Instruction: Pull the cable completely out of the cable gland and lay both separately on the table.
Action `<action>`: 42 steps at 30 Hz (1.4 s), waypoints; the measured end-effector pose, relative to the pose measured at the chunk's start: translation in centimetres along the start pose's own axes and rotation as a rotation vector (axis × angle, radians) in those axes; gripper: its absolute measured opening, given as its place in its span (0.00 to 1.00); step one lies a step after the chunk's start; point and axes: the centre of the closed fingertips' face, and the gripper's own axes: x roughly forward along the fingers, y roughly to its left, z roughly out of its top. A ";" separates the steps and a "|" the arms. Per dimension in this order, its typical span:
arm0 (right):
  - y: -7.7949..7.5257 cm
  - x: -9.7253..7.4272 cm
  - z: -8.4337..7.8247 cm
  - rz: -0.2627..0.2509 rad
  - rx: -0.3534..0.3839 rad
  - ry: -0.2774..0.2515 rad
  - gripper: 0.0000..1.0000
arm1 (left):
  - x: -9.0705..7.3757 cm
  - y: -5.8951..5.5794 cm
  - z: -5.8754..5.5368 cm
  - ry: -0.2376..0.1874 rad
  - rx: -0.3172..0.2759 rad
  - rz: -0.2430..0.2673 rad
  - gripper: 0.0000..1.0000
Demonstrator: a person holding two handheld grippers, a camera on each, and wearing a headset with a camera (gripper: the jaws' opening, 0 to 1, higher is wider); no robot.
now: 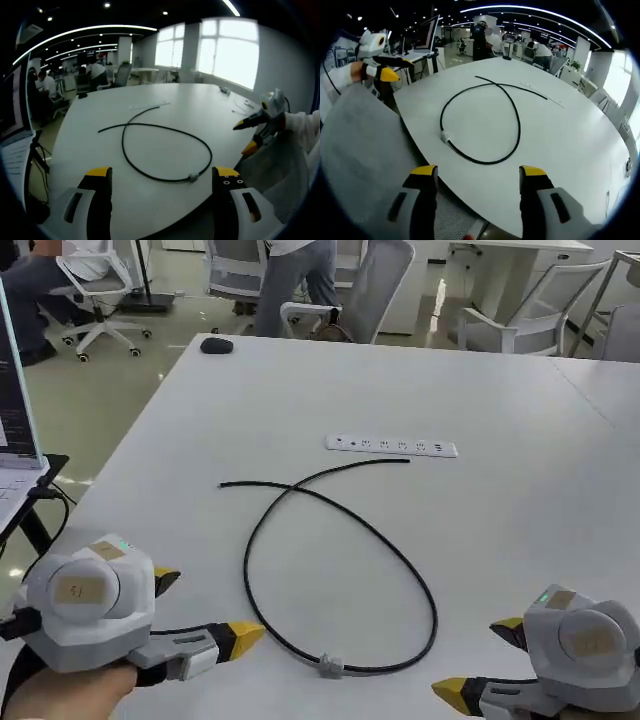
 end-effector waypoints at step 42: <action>-0.4 -0.1 -0.3 -0.016 0.022 0.009 0.66 | -0.1 0.4 0.3 -0.010 -0.006 0.021 0.73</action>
